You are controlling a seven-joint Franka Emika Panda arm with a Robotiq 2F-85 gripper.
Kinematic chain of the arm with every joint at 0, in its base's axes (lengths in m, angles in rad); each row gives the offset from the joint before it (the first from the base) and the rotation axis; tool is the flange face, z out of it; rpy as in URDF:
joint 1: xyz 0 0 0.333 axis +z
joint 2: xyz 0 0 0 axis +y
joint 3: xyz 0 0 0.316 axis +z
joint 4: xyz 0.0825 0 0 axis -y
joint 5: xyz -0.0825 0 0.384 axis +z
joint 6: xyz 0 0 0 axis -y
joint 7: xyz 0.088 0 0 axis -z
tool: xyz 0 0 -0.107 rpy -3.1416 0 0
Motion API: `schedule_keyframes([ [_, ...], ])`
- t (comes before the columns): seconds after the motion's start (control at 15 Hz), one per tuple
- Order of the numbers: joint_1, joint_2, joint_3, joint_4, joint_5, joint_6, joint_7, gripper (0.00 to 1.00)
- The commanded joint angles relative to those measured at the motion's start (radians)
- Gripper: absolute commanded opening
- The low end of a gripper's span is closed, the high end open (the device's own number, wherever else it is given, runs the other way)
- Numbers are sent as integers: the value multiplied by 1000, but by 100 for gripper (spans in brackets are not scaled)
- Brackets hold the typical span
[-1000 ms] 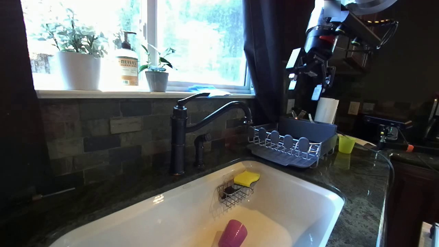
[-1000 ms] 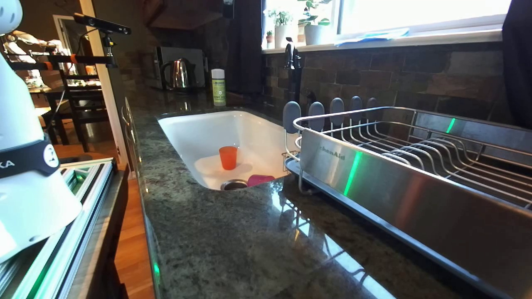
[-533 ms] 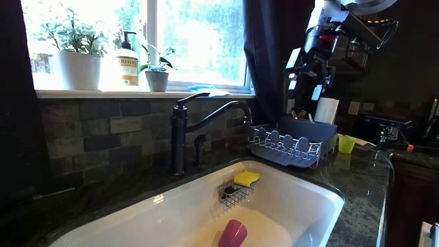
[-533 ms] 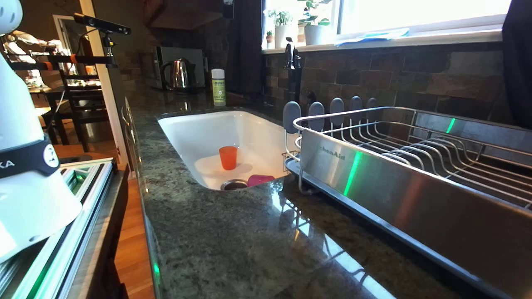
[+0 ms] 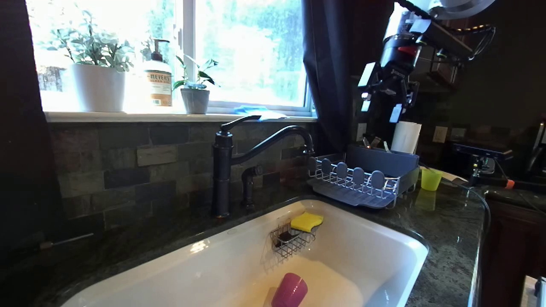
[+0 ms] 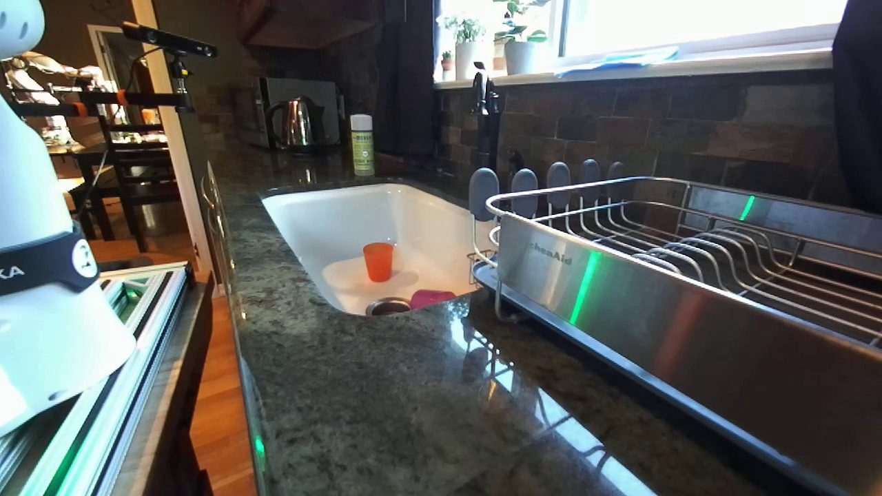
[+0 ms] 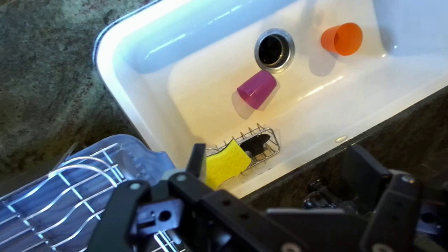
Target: Move the tap slightly to the left
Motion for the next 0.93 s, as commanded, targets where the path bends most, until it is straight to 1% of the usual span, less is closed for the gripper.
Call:
schedule_keyframes([
  [0.0, -36, 82, 19, 51, -69, -12, 21, 100],
  [0.33, -38, 224, 62, 117, -170, 19, 81, 100],
  [0.47, -26, 235, 73, 165, -214, -25, 79, 100],
  [0.53, -17, 235, 79, 194, -242, -77, 56, 100],
  [0.6, 1, 234, 70, 229, -242, -173, -11, 100],
  [0.73, 26, 213, 53, 273, -219, -296, -109, 100],
  [0.87, 39, 214, 34, 329, -224, -403, -217, 100],
])
